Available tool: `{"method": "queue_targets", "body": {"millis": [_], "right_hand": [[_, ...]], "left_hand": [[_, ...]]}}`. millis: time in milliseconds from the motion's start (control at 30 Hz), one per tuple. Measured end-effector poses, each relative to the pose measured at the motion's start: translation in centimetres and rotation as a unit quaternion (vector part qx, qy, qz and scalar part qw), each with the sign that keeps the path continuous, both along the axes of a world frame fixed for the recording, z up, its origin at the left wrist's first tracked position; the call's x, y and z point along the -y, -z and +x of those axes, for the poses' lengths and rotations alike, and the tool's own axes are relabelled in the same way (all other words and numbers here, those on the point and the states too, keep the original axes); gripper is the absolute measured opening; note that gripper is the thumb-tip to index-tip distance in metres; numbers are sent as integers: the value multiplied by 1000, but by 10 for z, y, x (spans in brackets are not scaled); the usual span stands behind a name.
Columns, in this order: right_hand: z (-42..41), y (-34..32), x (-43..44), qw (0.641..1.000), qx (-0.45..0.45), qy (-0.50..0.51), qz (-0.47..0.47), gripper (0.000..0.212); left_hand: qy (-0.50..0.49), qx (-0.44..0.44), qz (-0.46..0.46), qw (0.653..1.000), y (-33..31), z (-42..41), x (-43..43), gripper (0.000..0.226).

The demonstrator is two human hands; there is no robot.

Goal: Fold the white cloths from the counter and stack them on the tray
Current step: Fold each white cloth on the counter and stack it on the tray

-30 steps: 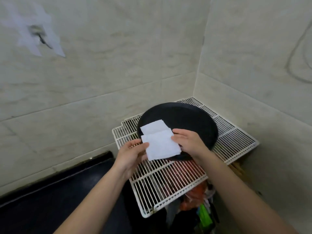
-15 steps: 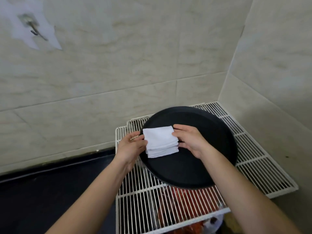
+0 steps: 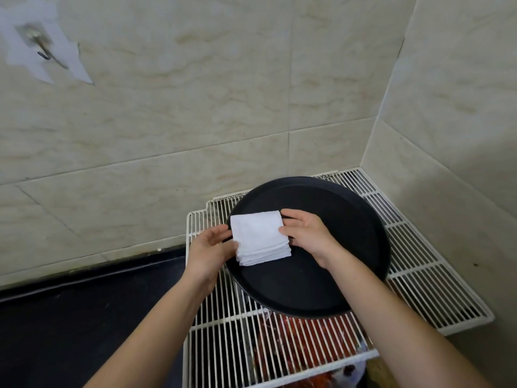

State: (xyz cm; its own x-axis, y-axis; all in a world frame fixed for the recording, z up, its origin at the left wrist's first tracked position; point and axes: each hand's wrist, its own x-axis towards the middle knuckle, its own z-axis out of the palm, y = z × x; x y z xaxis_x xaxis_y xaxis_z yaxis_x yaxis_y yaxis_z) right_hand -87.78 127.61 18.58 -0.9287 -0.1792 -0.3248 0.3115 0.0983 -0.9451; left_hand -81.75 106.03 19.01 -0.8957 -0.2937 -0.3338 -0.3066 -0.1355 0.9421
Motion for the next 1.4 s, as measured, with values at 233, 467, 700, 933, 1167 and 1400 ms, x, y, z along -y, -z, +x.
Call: {"method": "queue_targets", "body": {"millis": [233, 467, 700, 933, 1167, 1400], "right_hand": [[8, 5, 0, 997, -37, 3, 66, 62], [21, -34, 7, 940, -223, 70, 247, 54], [50, -48, 92, 824, -413, -80, 379, 71], [109, -33, 246, 723, -528, -234, 379, 83], [242, -37, 398, 650, -587, -344, 339, 97], [404, -25, 579, 621, -615, -385, 297, 97]], "left_hand": [[17, 1, -83, 996, -3, 6, -8, 38], [18, -99, -299, 949, -31, 31, 31, 42], [-78, -82, -703, 702, -22, 135, 124, 67], [-133, 102, -749, 642, -24, 254, 224, 78], [-229, 188, -693, 657, -24, 406, 319, 81], [-253, 221, -699, 631, -25, 585, 462, 80]]}}
